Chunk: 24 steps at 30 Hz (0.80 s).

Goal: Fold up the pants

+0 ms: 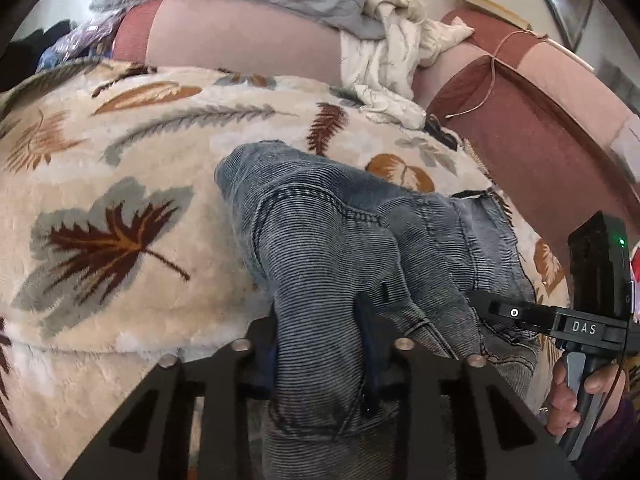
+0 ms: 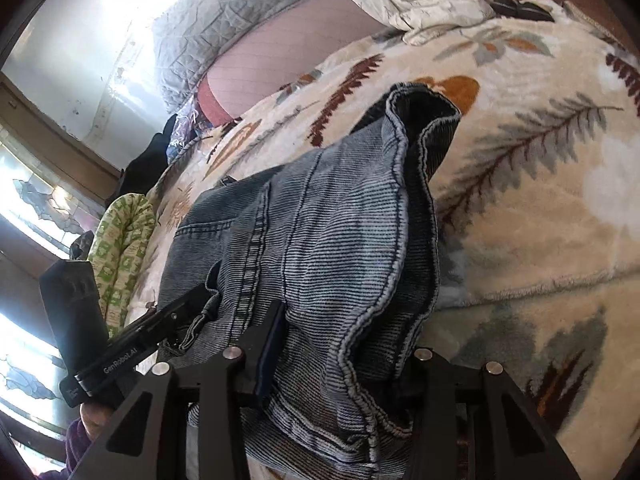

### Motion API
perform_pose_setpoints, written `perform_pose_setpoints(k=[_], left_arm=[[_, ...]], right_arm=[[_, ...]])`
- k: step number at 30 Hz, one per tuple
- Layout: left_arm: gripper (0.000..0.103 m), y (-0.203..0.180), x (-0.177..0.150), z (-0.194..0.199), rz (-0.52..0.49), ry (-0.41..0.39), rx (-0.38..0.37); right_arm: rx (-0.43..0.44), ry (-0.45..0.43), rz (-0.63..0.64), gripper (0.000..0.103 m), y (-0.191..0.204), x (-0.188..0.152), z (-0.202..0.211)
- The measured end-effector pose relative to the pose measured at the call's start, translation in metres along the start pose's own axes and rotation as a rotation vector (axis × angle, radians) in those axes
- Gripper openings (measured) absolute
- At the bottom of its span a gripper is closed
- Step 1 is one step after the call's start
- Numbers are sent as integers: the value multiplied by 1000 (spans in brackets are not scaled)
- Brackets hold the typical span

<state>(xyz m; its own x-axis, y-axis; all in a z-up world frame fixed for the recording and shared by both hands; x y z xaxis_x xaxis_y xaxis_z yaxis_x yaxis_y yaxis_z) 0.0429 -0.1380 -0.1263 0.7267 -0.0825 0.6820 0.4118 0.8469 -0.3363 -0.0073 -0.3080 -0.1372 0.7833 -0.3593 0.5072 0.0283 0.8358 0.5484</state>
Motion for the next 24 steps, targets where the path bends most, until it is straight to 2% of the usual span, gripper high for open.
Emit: perform_pose_setpoints(k=[4,10,24], left_arm=[[26,-9,6,7,-74,-29,2],[24,-5,18,17,-52,-58,-13],[24,39,61,78,-22,-243,79]], right_arm=[[-11,-23,28,42,8,2,4],[1,-54,56,36,23,7,10],[82,-154,117,35,97,28,2]])
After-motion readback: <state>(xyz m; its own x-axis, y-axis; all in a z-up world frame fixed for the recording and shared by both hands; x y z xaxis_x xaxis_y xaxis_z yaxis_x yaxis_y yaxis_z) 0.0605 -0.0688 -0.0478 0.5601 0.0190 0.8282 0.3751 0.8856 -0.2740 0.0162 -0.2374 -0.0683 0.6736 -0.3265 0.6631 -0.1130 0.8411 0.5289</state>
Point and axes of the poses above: each gripper's, at about its wrist camera, not at the fingertips, and z roughly against the way its jaws point, y to its left, x to its top, the point moved 9 cm from there along -z, roughly the way its jaws point, and after that the axes turned 6 degrees about -y, right-handed, at the moved point
